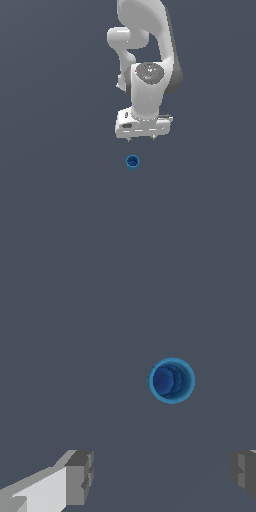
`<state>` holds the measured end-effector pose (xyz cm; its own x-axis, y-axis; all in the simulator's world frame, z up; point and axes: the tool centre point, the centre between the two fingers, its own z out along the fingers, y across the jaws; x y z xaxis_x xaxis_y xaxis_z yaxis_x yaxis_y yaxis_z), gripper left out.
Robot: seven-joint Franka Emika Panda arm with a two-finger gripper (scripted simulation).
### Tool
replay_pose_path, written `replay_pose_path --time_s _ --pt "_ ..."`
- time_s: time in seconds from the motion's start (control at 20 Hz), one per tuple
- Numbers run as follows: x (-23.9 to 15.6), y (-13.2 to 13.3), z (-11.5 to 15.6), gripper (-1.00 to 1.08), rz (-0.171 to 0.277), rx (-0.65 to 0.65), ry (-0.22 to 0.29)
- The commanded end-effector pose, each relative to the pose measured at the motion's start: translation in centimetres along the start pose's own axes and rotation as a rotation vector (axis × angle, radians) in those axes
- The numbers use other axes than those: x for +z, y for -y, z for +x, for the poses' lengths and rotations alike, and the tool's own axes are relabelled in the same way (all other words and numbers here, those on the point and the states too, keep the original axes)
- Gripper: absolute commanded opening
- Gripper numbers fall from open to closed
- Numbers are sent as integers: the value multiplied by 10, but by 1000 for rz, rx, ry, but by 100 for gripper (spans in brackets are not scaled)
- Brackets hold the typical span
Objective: Pick up the object and move it to a goal position.
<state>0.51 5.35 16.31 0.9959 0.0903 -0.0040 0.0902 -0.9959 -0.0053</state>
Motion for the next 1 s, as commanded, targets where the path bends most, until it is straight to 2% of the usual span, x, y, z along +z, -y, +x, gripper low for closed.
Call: replay_pose_path --time_s 0.0,0.4,0.95 --pt "0 -1 0 100 0 1 0" --pt "14 -8 12 100 -2 -36 0" --pt "59 -31 44 100 -5 -153 -3"
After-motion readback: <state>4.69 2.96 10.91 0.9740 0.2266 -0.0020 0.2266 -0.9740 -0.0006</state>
